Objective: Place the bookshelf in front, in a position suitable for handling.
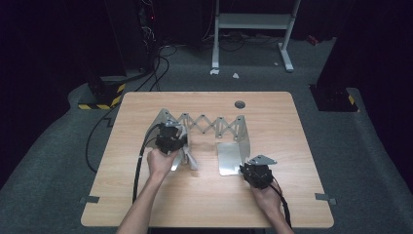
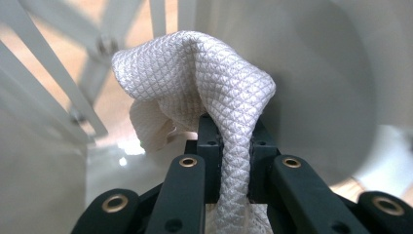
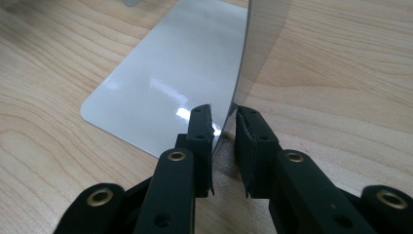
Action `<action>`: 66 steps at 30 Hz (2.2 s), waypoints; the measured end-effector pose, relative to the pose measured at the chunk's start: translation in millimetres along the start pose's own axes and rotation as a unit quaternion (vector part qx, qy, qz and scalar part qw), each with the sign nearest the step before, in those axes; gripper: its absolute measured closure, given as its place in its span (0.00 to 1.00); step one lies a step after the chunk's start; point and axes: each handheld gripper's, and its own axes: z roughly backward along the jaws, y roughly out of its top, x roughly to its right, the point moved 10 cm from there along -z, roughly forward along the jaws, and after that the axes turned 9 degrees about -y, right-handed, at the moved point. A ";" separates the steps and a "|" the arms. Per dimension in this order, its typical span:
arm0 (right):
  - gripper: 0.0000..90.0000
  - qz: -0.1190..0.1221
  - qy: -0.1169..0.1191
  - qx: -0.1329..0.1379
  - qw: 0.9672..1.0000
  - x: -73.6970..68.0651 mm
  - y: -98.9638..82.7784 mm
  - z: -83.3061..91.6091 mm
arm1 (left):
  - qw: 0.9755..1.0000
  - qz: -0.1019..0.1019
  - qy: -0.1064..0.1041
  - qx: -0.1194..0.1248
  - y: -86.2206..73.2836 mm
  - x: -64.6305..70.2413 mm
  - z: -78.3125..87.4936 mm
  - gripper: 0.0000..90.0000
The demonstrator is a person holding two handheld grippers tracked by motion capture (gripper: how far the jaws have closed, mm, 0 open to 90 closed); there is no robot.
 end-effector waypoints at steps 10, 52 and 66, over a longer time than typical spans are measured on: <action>0.86 -0.004 0.002 -0.001 1.000 0.3 -0.2 0.0 | 1.000 -0.008 -0.005 0.014 6.7 6.1 8.9 0.89; 0.84 -0.001 -0.002 0.000 1.000 0.0 0.1 0.1 | 0.999 -0.020 -0.044 -0.026 -17.0 31.5 -1.5 0.87; 0.84 0.001 -0.003 0.001 1.000 -0.1 -0.1 0.3 | 0.996 0.014 -0.007 -0.090 -78.2 6.8 -35.2 0.87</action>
